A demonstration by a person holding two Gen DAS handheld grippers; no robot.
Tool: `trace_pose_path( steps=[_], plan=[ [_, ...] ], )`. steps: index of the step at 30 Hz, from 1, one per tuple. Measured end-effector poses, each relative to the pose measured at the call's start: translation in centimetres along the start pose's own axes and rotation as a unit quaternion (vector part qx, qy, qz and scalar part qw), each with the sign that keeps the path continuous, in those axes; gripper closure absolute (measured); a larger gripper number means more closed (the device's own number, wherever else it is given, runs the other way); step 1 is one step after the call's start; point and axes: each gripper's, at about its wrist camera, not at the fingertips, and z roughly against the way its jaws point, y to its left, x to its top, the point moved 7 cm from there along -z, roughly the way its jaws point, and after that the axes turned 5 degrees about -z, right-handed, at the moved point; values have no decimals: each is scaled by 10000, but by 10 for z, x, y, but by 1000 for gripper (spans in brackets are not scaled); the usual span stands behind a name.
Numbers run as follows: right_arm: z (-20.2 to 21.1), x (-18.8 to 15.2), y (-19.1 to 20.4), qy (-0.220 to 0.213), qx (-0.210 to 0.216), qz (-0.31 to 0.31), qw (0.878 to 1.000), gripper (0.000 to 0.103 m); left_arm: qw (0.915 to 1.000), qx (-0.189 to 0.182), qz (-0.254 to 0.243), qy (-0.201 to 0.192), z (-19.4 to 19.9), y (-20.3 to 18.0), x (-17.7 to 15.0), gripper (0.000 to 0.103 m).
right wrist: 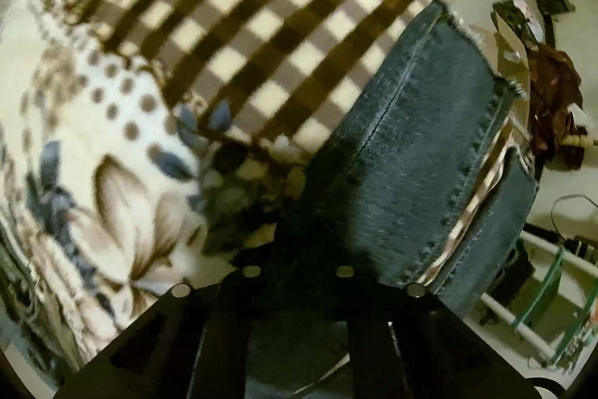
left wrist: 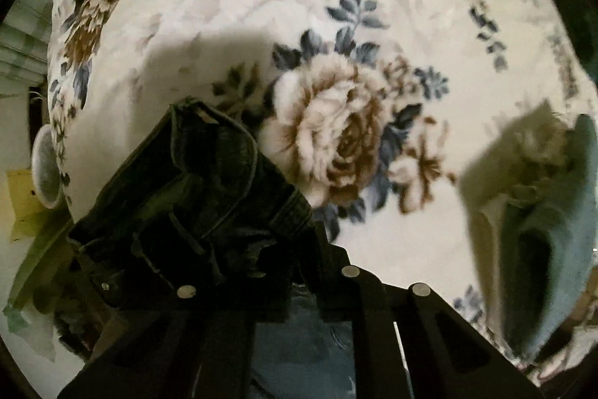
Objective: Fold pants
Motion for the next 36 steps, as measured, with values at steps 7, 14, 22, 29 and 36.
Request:
trace_pose_path(
  steps=[7, 14, 22, 29, 36],
  plan=[
    [84, -36, -24, -653, 808, 408, 9938, 98, 9944, -1023, -71, -250, 64, 30, -25, 97],
    [143, -81, -129, -1159, 1577, 447, 9796, 98, 9855, -1623, -405, -291, 88, 90, -74, 97],
    [43, -126, -233, -1120, 1542, 196, 9815, 98, 9883, -1325, -748, -81, 8, 183, -121, 97],
    [-36, -146, -292, -820, 1527, -241, 9846, 98, 9851, -1357, -1042, -149, -27, 208, -137, 91],
    [-32, -134, -345, -840, 1764, -578, 9790, 37, 9869, -934, -1229, -471, 7, 206, -149, 69]
  ],
)
